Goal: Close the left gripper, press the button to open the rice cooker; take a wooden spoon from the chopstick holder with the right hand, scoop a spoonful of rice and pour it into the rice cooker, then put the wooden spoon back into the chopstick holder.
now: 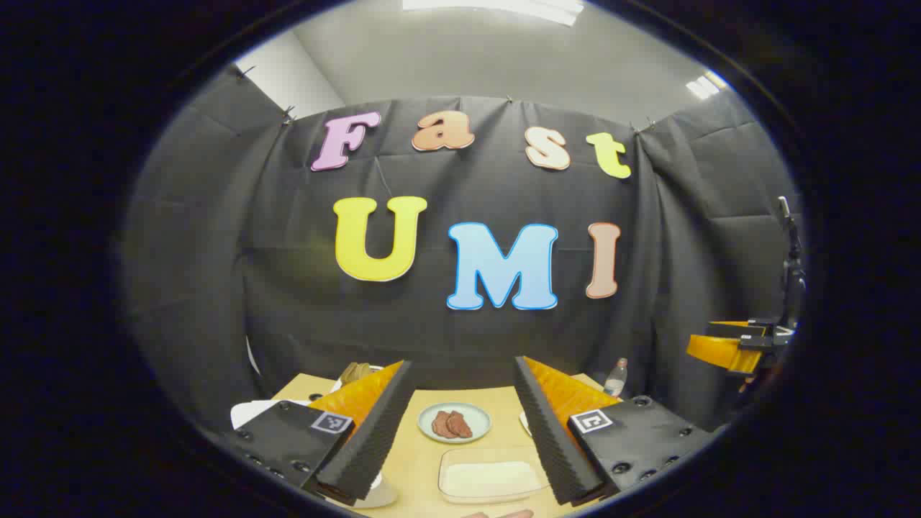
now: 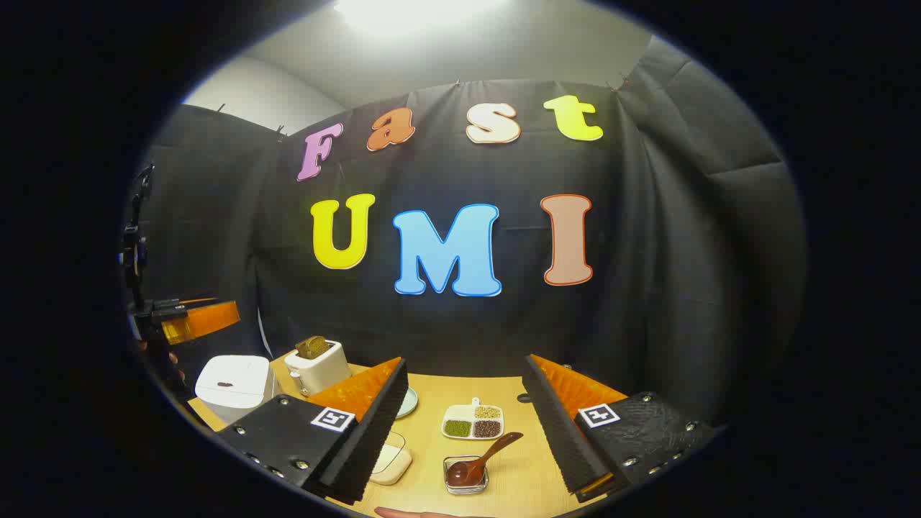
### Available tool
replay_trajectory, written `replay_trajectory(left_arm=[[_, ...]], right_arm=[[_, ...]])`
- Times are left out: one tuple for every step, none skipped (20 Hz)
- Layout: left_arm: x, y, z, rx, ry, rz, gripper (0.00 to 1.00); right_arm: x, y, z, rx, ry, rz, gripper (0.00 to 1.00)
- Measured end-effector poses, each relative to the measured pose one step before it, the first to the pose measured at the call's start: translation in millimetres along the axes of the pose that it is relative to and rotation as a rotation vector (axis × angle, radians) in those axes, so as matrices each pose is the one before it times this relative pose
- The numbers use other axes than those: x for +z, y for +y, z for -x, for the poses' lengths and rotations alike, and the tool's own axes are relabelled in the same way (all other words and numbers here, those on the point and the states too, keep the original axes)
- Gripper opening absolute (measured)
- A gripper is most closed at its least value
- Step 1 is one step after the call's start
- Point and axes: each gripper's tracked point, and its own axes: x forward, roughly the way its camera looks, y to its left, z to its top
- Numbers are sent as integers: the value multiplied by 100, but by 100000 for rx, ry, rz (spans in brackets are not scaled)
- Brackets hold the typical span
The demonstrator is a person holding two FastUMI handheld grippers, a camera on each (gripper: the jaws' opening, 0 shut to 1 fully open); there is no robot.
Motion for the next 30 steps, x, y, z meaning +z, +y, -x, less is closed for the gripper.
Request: replay_trajectory(left_arm=[[148,55,-217,378,108,557,94],[-161,-506,-183,-925,786,1743,94],[-132,-501,-76,-1830,914,2128,94],[-84,-448,-57,-1712,354,961,94],[76,28,-86,-556,-429,-705,94],[-26,264,19,313,-396,-1704,94],[42,304,109,763,-138,-1305,94],[55,184,98,633,-611,-216,94],[97,20,93,-64,-296,500,94],[10,-38,210,-436,-31,643,95],[68,43,105,-220,-170,303,95],[126,253,288,117,-350,-262,95],[138,195,181,358,-482,-572,95],[-100,223,138,294,-235,-581,94],[-91,279,144,385,-261,-291,94],[-399,216,139,307,191,-209,94],[-287,261,105,-53,191,-122,94],[-219,269,-8,164,283,-52,94],[-117,221,-64,239,337,551,94],[-24,113,-211,-33,25,713,94],[154,122,-131,-344,-141,739,93],[46,35,-17,-564,-128,666,91],[76,44,-29,-139,-321,410,92],[-74,212,58,45,-415,-58,92],[-14,152,71,-71,-162,-426,93],[-546,321,94,791,131,-751,94],[-375,333,13,620,294,-717,87],[-348,112,-70,-328,417,-658,81],[-213,53,-3,-224,486,-291,69],[-182,3,-104,-460,597,129,57]], right_arm=[[115,-24,-13,-139,73,-179,98],[55,4,-67,81,-378,-72,98],[123,110,-74,172,-271,-559,98],[-236,68,-29,354,50,44,98],[-205,153,-98,442,319,848,98],[-387,93,-25,107,547,1320,98],[-305,36,-35,10,813,1338,98],[-176,150,-47,346,475,654,98],[14,153,-52,616,134,-138,98],[-38,176,54,529,20,-395,98],[114,91,76,295,-261,-305,98],[57,88,172,266,-525,-153,98],[147,34,63,-24,-315,80,98],[-20,68,116,69,-376,0,98],[-10,31,34,66,-73,50,98],[-124,55,17,93,96,-57,98],[-150,91,107,157,54,59,98],[-35,-67,5,-471,-110,122,98],[-64,-174,-141,-799,-178,553,98],[-61,6,-38,-542,-119,622,98],[-28,-32,-95,-348,13,480,98],[-189,64,-97,-43,211,280,98],[-19,111,-95,271,237,8,98],[-179,67,41,226,304,-75,98],[-128,51,-73,347,294,-204,98],[-193,43,-99,223,428,-136,98],[-219,-9,-60,82,384,-147,98],[-209,41,-153,124,426,-185,98],[-161,47,-148,143,402,-154,98],[-75,92,36,95,323,-9,98]])
